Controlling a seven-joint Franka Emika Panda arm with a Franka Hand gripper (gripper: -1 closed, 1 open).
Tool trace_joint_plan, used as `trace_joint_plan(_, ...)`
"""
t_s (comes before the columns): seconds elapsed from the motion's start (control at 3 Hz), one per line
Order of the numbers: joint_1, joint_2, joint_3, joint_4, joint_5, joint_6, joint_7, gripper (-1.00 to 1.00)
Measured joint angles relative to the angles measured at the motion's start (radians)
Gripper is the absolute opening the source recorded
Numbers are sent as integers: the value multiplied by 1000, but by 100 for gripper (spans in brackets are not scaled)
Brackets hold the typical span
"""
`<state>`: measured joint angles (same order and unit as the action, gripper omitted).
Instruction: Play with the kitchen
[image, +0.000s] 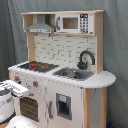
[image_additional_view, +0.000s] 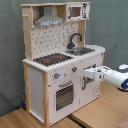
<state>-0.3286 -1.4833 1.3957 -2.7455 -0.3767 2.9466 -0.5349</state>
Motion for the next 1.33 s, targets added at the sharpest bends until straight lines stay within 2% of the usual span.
trace_joint_plan(0.67, -101, 2, 3, -47, 0, 183, -18, 100)
trace_joint_plan(1.33, -242, 1, 5, -39, 0, 344, -24, 100)
